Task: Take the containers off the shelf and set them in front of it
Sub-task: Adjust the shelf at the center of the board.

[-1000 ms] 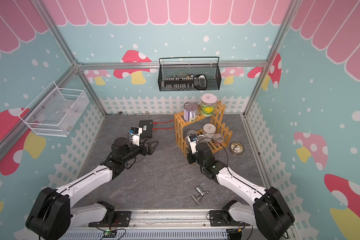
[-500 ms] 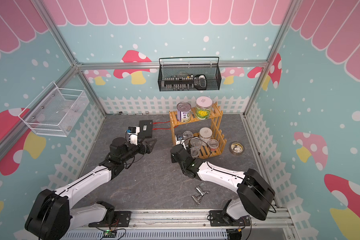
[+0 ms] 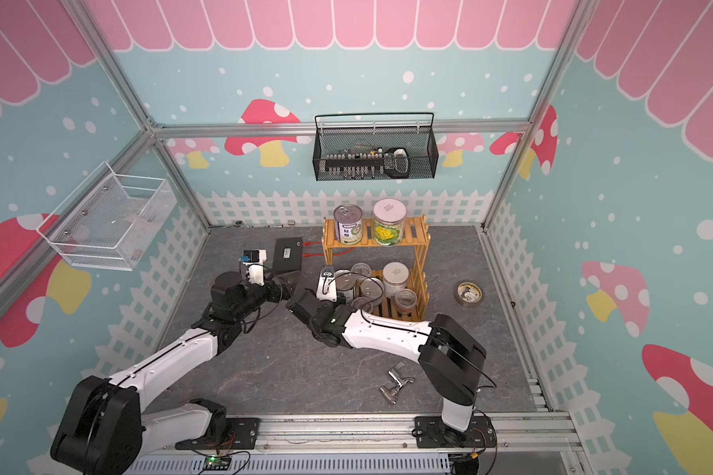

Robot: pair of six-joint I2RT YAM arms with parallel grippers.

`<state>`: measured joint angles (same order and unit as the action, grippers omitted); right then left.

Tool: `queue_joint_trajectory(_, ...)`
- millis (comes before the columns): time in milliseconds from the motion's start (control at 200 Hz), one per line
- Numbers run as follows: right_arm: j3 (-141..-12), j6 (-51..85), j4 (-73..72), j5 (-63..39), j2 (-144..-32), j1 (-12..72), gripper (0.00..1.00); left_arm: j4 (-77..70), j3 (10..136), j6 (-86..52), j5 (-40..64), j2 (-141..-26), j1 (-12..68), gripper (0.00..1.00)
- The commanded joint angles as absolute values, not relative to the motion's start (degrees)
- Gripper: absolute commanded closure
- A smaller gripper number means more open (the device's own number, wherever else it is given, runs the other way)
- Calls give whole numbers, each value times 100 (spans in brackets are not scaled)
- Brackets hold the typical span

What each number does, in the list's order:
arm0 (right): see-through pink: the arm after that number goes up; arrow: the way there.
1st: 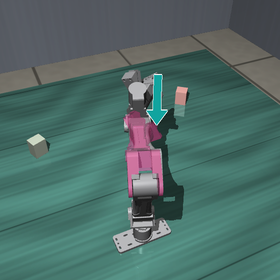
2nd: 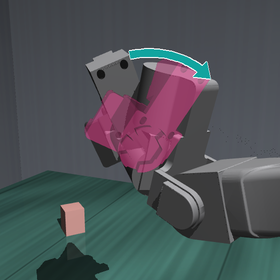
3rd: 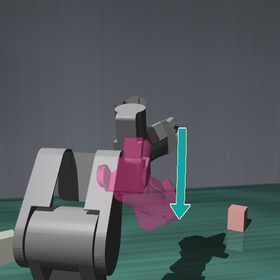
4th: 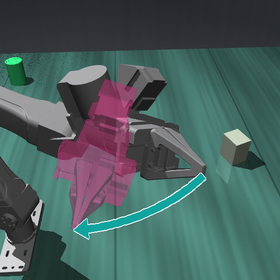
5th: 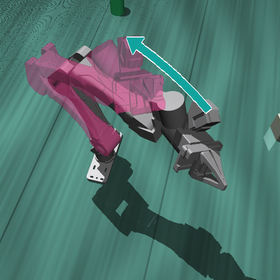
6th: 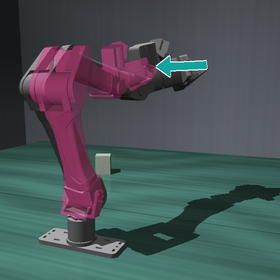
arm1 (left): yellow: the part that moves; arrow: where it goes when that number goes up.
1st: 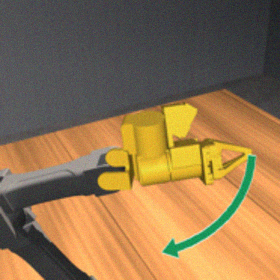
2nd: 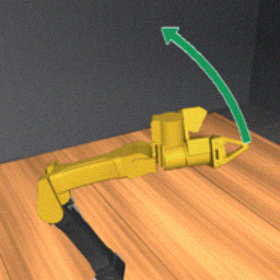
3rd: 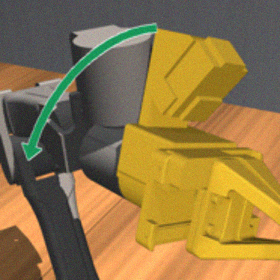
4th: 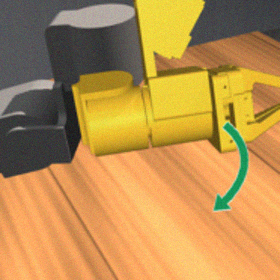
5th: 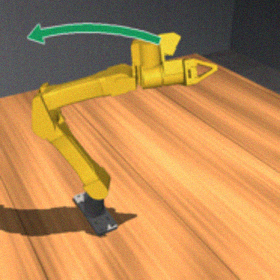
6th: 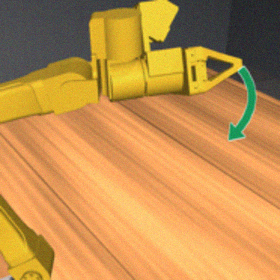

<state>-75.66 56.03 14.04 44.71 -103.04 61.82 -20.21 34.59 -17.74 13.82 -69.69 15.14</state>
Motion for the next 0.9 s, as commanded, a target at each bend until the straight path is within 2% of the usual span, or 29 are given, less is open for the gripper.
queue_joint_trajectory(0,-8014,6486,1795,4334,-10624,6343,100,-2143,3357,-1679,1297,-6926,1400,1)
queue_joint_trajectory(215,-8612,6220,1764,4295,-11207,6386,100,-2165,3279,-1613,1187,-6927,1328,1)
queue_joint_trajectory(370,-8713,5938,1520,4167,-11343,6381,100,-2075,3245,-1521,904,-6917,1190,1)
queue_joint_trajectory(790,-8836,5583,1209,3755,-11514,6458,100,-2123,3270,-1521,1032,-7176,811,1)
queue_joint_trajectory(896,-8866,5697,1353,3917,-11462,6452,90,-2121,3294,-1538,1121,-7224,811,1)
